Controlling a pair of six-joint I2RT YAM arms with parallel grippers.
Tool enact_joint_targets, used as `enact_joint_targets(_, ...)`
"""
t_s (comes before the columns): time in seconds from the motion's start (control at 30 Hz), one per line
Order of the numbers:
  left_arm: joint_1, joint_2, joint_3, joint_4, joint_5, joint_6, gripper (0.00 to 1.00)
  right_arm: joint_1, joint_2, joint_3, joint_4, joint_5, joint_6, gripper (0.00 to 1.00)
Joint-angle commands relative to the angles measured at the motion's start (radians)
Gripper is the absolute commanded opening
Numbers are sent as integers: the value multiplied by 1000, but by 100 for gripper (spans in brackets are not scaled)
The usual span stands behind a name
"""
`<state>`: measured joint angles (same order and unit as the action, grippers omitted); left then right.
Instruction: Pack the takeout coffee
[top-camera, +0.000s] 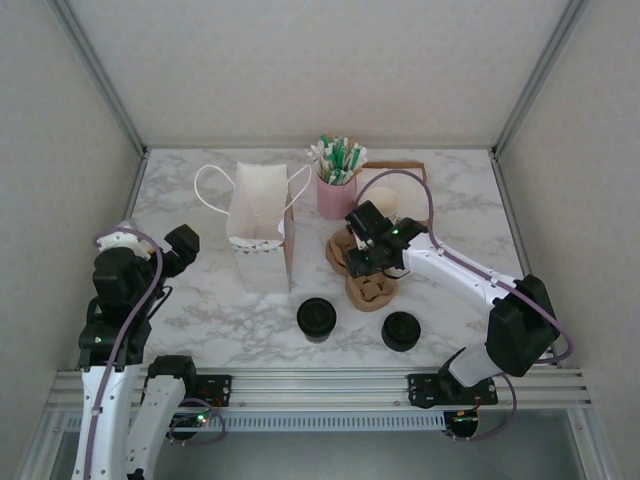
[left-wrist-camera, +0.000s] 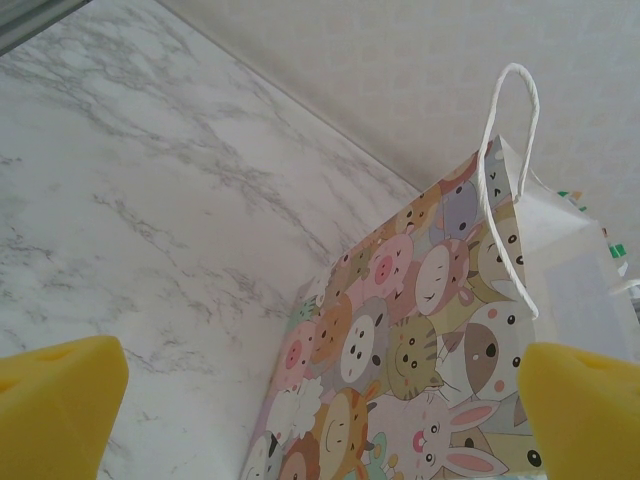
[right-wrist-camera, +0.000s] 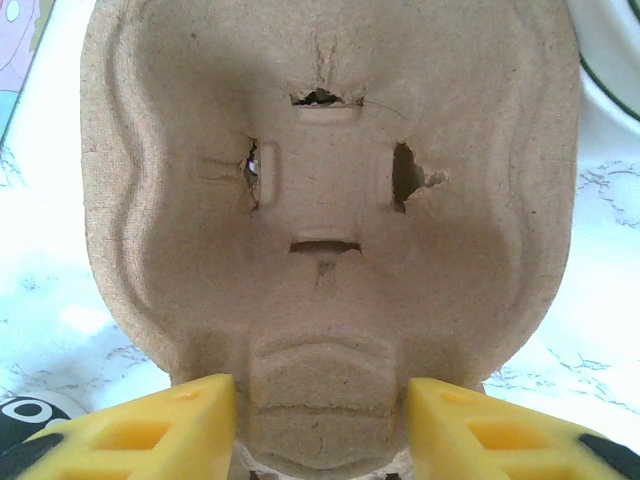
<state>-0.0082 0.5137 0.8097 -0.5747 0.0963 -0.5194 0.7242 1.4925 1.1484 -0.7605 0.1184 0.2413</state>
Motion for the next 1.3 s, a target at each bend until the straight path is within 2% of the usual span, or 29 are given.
enact_joint_targets(0.0,13,3,22,-3,2,13,100,-9,2,-21,-3,3,-17,48)
enact_joint_targets(0.37,13,6,21,-5,2,12,100,-9,30,-15,4,-8,-23,47)
enact_joint_targets(0.77,13,6,22,-4,-1,10,100,-9,7,1,-14,-21,-19,37)
enact_joint_targets(1.27,13,5,21,-2,0,8,100,-9,18,8,-21,-28,28,49)
